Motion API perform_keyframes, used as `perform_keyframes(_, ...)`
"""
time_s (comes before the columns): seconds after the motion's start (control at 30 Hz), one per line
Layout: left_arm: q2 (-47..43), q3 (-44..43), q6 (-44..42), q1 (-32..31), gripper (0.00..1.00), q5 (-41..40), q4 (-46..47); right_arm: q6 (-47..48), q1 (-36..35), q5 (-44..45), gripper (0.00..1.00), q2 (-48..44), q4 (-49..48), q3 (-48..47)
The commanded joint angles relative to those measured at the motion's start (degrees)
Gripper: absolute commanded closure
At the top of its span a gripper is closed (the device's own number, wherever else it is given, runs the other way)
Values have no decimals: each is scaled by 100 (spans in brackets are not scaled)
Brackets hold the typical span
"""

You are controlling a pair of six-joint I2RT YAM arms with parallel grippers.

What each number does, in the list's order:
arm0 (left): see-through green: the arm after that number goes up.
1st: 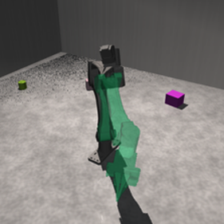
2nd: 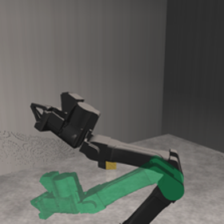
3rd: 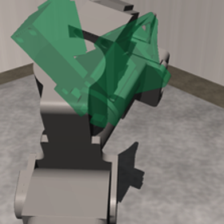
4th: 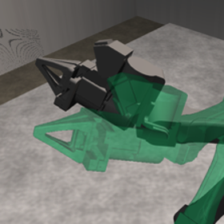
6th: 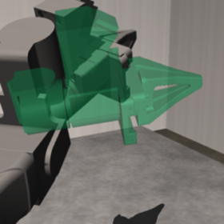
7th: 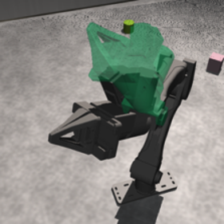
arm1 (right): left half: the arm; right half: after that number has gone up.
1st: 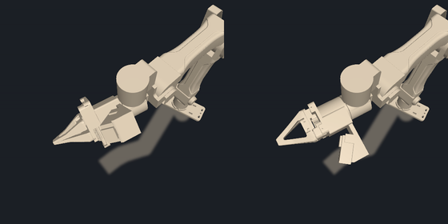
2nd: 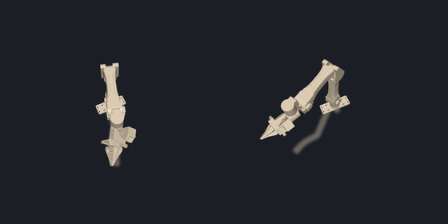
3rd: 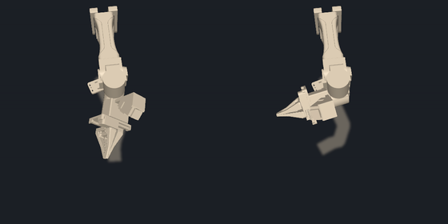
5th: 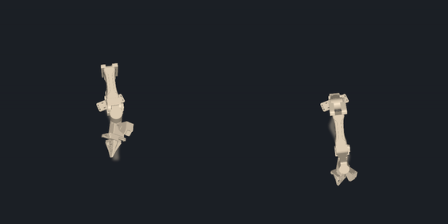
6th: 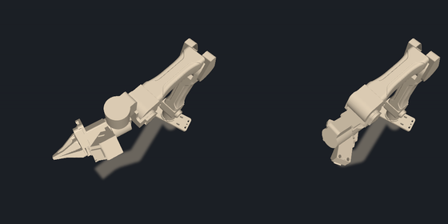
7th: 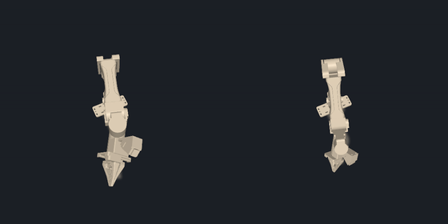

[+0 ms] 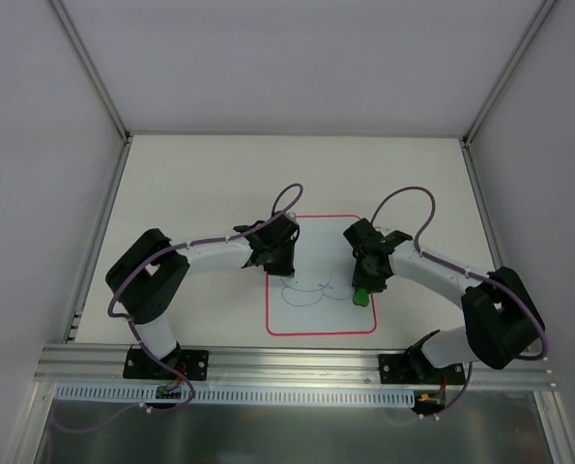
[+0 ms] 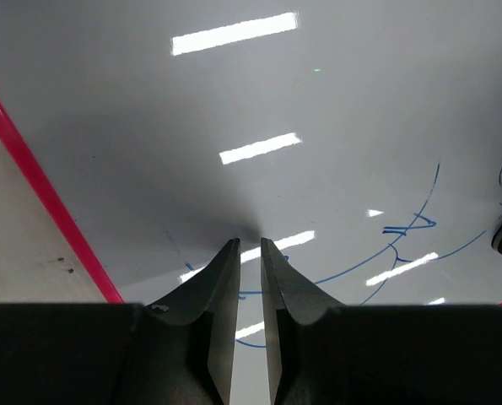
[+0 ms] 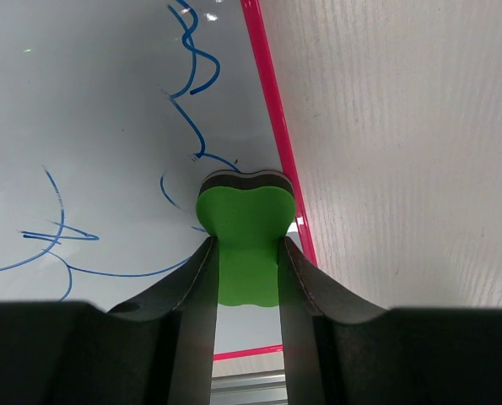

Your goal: Erase the whiteboard

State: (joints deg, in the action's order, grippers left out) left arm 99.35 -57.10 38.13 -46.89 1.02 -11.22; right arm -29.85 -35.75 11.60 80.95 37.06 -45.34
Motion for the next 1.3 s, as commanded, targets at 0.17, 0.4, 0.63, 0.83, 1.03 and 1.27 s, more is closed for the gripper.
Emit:
perform_keyframes(0.17,58,164,-104,-48,84,-348,-126,-74,41,-69,100,176,21,87)
perform_keyframes(0.4,207,418,-60,-48,90,-172,-266,180,366,-26,100,465,-41,-386)
perform_keyframes(0.63,234,551,-42,-48,93,-119,-380,611,911,-113,100,1361,-23,-1448)
perform_keyframes(0.83,287,507,-42,-48,94,-119,-416,761,1061,-324,100,2328,-23,-2355)
perform_keyframes(1.03,322,454,-42,-48,94,-128,-451,699,1000,-492,100,2225,-32,-1918)
perform_keyframes(1.27,374,322,1,-48,95,-145,-468,594,464,-675,100,978,-94,-521)
